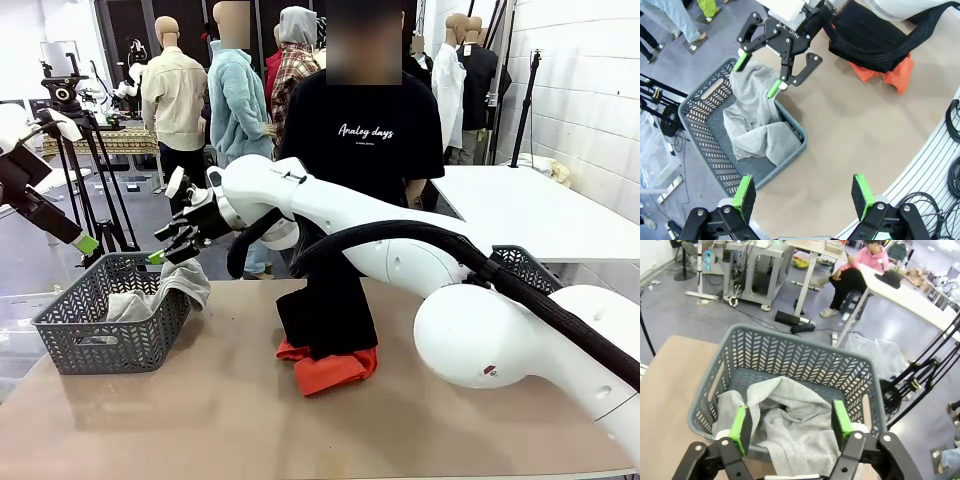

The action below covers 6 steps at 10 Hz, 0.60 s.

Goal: Sort the tops and bottoms.
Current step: Sort the clothes according to human instructions.

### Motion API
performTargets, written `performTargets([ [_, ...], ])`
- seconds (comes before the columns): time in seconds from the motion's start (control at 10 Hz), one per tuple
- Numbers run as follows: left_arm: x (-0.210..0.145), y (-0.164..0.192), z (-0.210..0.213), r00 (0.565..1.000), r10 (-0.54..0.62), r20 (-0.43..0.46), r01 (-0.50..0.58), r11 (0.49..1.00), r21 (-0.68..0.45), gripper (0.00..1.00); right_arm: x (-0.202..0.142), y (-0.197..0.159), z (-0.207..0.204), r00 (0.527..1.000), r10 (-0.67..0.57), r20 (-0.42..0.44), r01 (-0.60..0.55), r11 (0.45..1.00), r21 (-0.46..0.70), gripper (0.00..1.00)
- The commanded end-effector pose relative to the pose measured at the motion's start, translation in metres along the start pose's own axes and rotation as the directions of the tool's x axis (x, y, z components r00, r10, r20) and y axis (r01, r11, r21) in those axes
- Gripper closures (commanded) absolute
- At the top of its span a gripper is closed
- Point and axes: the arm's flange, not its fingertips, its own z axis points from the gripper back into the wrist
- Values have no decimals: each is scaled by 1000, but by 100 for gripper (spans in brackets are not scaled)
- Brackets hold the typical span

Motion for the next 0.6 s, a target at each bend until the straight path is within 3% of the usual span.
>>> performTargets([
  [0.0,0,0,0,1000,0,-1,0,1000,1,0,44,-158,-93,999,-25,28,26,999,-21,0],
  [0.1,0,0,0,1000,0,-1,0,1000,1,0,0,0,0,1000,0,0,0,1000,0,0],
  [0.5,0,0,0,1000,0,-1,0,1000,1,0,0,0,0,1000,0,0,0,1000,0,0],
])
